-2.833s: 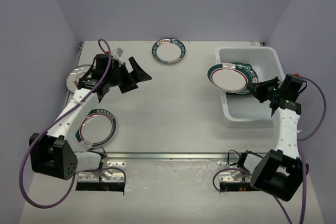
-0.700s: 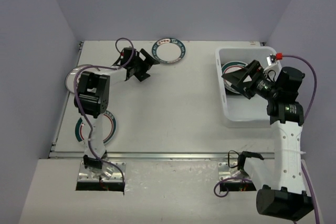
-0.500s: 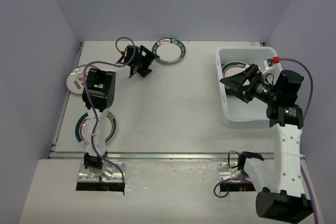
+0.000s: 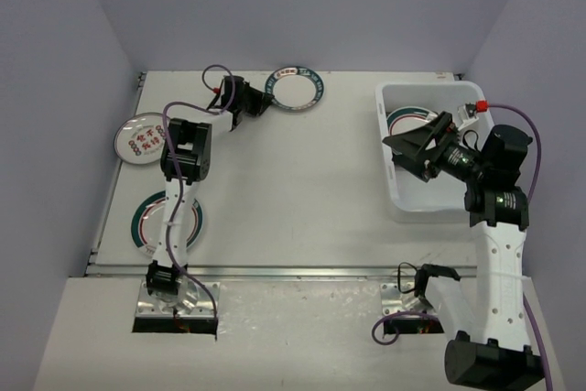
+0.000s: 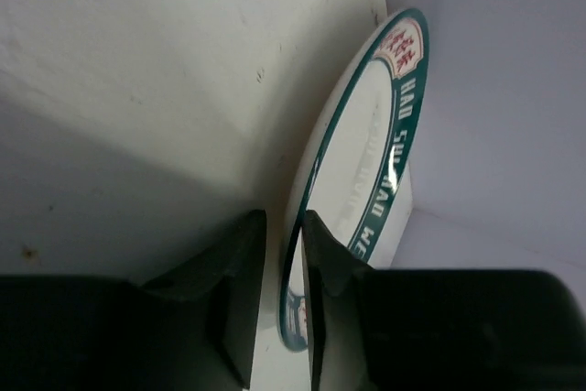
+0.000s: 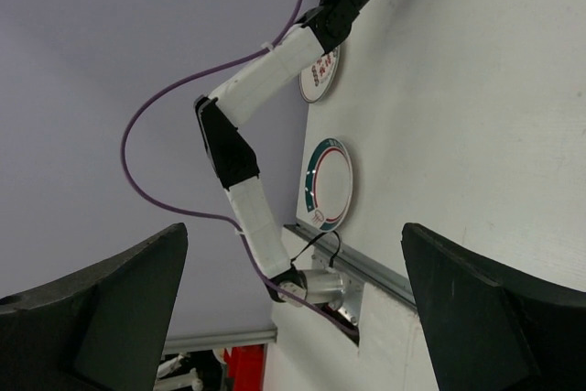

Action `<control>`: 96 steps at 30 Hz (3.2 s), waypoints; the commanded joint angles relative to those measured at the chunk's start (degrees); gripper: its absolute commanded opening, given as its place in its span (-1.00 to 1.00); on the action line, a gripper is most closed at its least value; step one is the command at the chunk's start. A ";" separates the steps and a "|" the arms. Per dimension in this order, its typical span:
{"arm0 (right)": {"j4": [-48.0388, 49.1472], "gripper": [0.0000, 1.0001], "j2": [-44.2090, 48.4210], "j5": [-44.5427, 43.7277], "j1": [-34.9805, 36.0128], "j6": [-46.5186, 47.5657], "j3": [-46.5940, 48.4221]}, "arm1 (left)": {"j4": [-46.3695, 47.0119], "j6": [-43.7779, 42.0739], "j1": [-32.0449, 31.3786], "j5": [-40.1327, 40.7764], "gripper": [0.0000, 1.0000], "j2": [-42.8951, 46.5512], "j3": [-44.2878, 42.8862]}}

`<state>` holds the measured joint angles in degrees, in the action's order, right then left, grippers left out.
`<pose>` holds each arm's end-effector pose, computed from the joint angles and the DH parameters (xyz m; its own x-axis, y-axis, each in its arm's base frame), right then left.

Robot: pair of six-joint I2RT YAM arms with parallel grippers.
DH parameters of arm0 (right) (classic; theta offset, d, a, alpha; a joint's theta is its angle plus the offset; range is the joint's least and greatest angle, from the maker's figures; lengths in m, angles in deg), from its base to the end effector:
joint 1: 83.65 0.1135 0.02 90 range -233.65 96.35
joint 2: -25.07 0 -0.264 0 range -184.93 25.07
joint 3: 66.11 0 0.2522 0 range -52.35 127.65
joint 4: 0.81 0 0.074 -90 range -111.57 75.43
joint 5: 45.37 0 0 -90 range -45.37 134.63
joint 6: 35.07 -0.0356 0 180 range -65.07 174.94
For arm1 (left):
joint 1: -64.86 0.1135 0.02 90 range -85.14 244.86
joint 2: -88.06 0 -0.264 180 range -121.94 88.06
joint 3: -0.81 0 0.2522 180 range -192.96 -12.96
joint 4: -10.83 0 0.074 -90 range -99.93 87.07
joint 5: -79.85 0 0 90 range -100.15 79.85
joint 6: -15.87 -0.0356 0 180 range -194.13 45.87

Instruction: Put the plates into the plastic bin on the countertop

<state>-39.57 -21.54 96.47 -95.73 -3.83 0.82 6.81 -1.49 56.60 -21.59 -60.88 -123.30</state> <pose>0.1684 -0.0074 0.3626 -0.6735 0.6844 -0.2793 -0.0468 0.3377 0.9401 0.5635 -0.0889 0.0913 -0.4410 -0.8813 -0.1700 -0.3624 0.3481 -0.8645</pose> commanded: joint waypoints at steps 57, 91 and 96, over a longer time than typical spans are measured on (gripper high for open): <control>5.82 -1.00 -14.64 -52.61 -16.21 -16.70 -9.02 | -44.21 -37.86 -0.44 -4.55 1.00 80.08 46.74; 5.28 0.98 -17.50 -31.17 -2.19 9.80 0.17 | -55.77 -47.73 0.09 6.00 1.00 73.95 28.74; 10.68 0.97 -13.42 -28.66 10.38 14.28 4.72 | -55.73 -45.91 0.09 11.84 1.00 75.53 21.73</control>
<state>-36.59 -37.76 61.97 -93.54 4.51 1.36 -50.40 -48.21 56.33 -16.26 12.17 -95.24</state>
